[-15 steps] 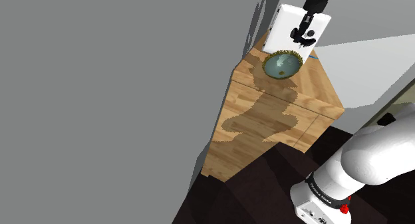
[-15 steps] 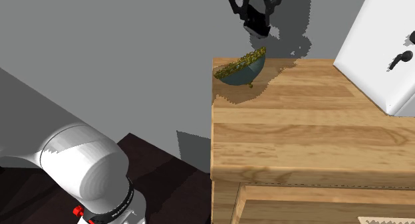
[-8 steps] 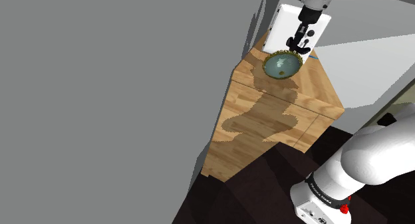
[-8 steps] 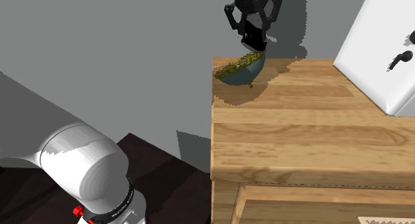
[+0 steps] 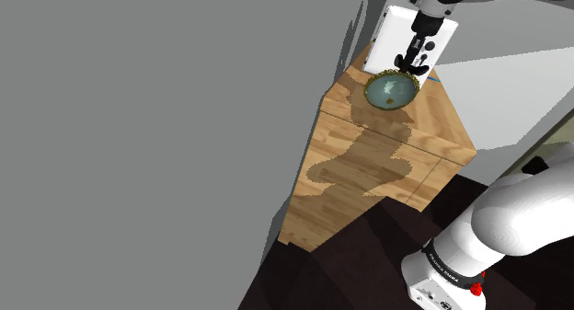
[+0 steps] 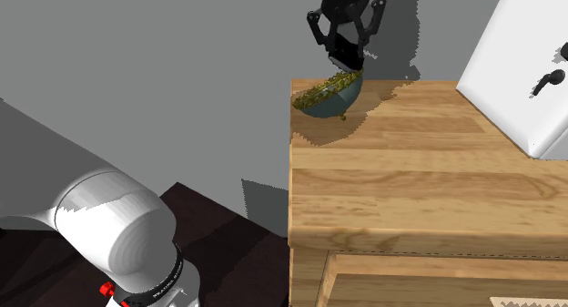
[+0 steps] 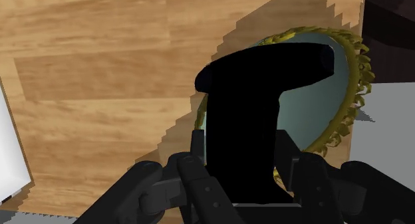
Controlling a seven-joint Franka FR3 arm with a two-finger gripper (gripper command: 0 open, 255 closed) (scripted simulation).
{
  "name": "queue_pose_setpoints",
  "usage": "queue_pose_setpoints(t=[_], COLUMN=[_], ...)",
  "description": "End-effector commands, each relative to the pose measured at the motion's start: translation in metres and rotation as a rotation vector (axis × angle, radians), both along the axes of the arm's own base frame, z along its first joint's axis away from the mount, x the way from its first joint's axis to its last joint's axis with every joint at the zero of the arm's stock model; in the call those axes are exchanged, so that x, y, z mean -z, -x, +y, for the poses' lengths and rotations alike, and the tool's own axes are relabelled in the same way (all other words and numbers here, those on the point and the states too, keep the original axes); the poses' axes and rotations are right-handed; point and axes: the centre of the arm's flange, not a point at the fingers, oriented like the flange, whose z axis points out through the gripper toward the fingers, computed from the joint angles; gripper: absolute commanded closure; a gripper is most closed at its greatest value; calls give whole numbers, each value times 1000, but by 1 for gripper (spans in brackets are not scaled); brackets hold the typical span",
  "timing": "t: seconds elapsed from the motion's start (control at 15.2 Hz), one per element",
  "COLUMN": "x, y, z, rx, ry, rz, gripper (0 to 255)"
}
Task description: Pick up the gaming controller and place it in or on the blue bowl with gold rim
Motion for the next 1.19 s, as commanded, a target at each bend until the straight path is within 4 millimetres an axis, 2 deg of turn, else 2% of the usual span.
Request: queue_pose_setpoints(t=[0.0,0.33,0.59,1.12], x=[0,0,-49,-49], y=[0,0,4,4], z=[0,0,10,10], rx=[0,0,0,0], ry=[0,0,0,0], rz=[0,0,0,0], gripper=[0,0,0,0])
